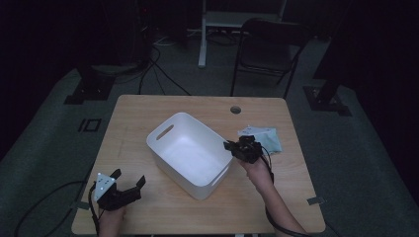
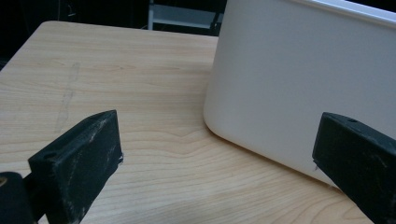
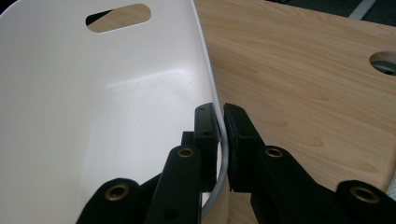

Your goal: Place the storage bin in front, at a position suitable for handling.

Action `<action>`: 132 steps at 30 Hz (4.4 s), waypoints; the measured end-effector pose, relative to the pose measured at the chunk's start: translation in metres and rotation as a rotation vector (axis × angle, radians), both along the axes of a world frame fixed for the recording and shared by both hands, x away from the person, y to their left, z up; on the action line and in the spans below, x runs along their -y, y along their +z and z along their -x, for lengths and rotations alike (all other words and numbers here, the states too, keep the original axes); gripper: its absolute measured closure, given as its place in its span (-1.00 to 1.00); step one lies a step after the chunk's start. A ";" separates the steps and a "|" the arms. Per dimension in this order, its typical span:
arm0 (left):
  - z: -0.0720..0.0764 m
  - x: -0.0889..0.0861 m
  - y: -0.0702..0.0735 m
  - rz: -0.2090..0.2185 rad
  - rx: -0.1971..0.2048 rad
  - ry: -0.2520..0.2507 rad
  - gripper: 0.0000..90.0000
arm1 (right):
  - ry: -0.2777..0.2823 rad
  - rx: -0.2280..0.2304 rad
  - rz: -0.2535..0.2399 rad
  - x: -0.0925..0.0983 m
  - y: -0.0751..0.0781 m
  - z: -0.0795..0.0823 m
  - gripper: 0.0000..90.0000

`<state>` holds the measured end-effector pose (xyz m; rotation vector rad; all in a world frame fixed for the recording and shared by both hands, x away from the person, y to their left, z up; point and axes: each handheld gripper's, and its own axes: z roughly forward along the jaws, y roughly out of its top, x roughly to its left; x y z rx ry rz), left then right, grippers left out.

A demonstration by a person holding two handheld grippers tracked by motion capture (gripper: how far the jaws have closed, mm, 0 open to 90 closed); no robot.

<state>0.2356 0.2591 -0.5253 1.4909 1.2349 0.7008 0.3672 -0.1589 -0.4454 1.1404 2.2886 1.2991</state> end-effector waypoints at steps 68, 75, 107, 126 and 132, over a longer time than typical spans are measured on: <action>-0.098 0.031 0.065 -0.089 -0.055 -0.389 0.68 | -0.042 0.036 -0.120 0.037 0.003 0.057 0.51; -0.095 0.033 0.066 -0.099 -0.053 -0.357 0.76 | -0.044 0.026 -0.117 0.038 0.002 0.056 0.65; -0.037 0.033 0.060 -0.076 -0.036 -0.238 0.73 | 0.078 0.022 -0.099 0.032 0.004 0.028 0.88; -0.018 0.036 0.057 -0.019 -0.033 -0.213 0.63 | 0.127 0.014 -0.105 0.031 0.004 0.023 0.88; -0.025 0.030 0.064 0.007 -0.014 -0.251 0.41 | 0.093 0.004 -0.188 0.041 0.009 0.030 0.54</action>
